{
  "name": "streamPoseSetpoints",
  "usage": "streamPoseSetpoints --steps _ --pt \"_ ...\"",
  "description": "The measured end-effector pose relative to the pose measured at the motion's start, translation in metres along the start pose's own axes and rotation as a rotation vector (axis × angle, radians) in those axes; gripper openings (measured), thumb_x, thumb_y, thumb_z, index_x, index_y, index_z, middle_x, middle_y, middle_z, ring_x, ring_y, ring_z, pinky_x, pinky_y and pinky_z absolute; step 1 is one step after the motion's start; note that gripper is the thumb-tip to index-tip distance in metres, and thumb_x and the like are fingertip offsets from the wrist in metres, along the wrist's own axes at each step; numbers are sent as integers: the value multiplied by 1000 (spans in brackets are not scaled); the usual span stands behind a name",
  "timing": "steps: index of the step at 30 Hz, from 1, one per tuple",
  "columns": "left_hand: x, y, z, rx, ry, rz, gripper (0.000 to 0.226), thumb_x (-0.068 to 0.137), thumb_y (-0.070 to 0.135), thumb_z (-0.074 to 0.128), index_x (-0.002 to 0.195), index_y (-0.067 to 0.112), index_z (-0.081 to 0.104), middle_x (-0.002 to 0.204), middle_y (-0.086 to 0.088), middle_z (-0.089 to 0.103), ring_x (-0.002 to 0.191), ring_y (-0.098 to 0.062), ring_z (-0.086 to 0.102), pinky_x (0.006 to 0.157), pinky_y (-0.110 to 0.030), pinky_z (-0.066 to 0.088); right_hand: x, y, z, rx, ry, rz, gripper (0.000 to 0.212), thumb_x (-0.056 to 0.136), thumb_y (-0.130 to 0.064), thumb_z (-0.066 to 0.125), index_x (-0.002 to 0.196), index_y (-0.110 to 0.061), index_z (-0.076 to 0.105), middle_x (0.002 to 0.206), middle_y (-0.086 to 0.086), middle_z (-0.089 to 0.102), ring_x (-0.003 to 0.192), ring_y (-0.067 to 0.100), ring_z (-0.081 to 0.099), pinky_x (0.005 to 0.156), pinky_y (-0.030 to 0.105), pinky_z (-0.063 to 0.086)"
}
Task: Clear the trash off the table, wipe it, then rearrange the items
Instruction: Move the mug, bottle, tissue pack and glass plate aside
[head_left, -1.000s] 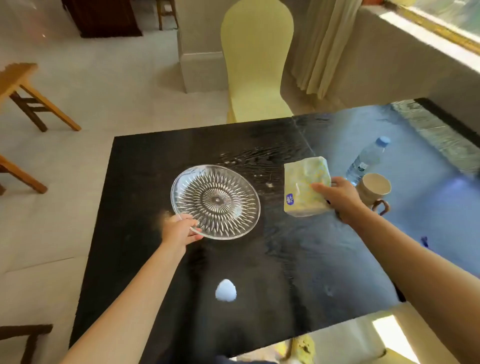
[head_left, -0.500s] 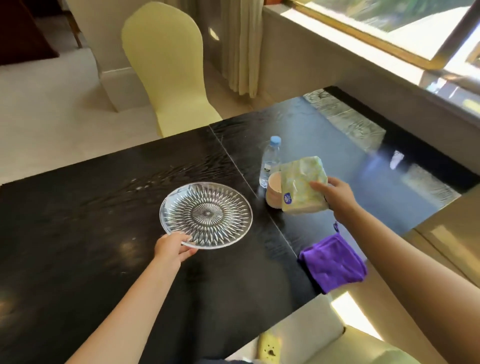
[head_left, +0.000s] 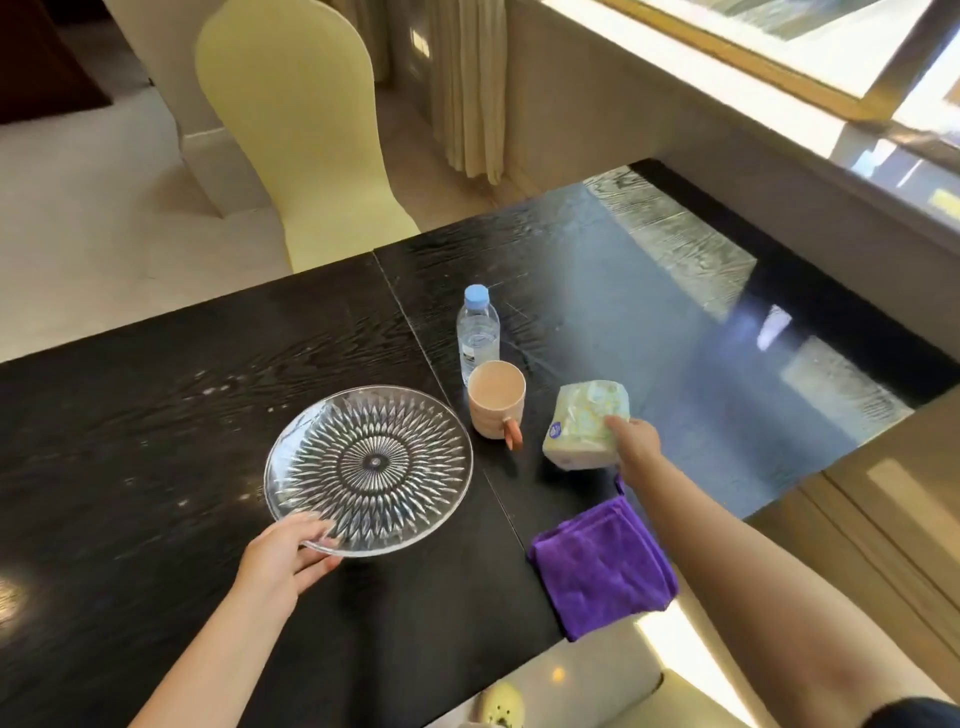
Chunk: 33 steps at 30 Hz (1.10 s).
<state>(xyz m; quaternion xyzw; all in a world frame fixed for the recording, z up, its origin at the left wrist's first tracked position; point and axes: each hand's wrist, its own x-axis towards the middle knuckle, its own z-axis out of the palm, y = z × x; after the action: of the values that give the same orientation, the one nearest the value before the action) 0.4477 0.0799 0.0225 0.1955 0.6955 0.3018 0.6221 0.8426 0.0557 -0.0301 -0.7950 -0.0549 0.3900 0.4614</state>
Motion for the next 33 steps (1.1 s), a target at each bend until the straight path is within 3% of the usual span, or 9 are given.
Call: streamPoseSetpoints --steps 4,9,13,16,19,21,24,27,33 --pt "-8 -4 -13 28 10 27 23 88 1 54 111 4 56 92 -12 66 78 -23 62 54 -32 59 20 -4 23 56 -19 59 33 89 -11 52 117 4 58 121 21 62 106 34 61 81 37 49" --pt "-15 -2 -23 63 18 71 24 89 8 58 112 7 58 100 -11 68 82 -24 64 64 -38 51 43 -21 51 84 -44 69 35 87 -15 53 118 0 58 121 17 62 106 32 61 83 37 51" --pt "-25 1 -18 79 -2 115 16 90 9 57 105 11 62 99 -9 69 81 -23 64 64 -38 51 49 -22 54 -99 -67 -37 48 90 -25 52 133 -5 48 132 12 55 120 29 53 91 34 43" --pt "-36 6 -8 85 -11 174 17 90 9 56 105 11 64 97 -9 70 74 -21 63 61 -37 50 45 -20 46 -302 -160 -189 44 94 -32 46 127 -4 48 124 12 55 119 30 50 88 35 41" --pt "-50 20 9 92 -43 255 16 90 9 56 102 14 66 93 -8 72 69 -18 64 55 -33 53 34 -32 29 -429 -176 -260 54 96 -36 43 140 -6 38 144 12 45 132 28 43 103 34 35" --pt "-60 31 26 97 -84 295 16 89 9 57 101 15 66 90 -6 73 64 -14 65 51 -30 55 19 -51 14 -396 -212 -324 45 97 -37 41 128 -6 51 133 14 56 120 28 53 99 36 41" --pt "-75 45 58 109 -152 319 20 88 12 59 107 13 65 96 -8 71 67 -14 67 57 -32 54 -23 -83 -14 -156 -477 -298 48 100 -41 32 109 -4 61 99 9 71 79 20 65 70 30 53" --pt "-91 50 90 136 -223 333 18 88 13 60 106 14 65 99 -6 69 79 -18 66 58 -31 55 -63 -102 -45 -164 -678 -325 51 98 -49 27 102 -14 63 83 3 74 56 15 62 46 23 50" --pt "-111 43 144 138 -453 329 16 91 16 55 101 14 67 92 -5 75 75 -15 71 53 -25 55 -82 -95 -93 -66 -401 -432 22 98 -13 44 102 1 60 61 8 55 34 3 51 32 15 33"
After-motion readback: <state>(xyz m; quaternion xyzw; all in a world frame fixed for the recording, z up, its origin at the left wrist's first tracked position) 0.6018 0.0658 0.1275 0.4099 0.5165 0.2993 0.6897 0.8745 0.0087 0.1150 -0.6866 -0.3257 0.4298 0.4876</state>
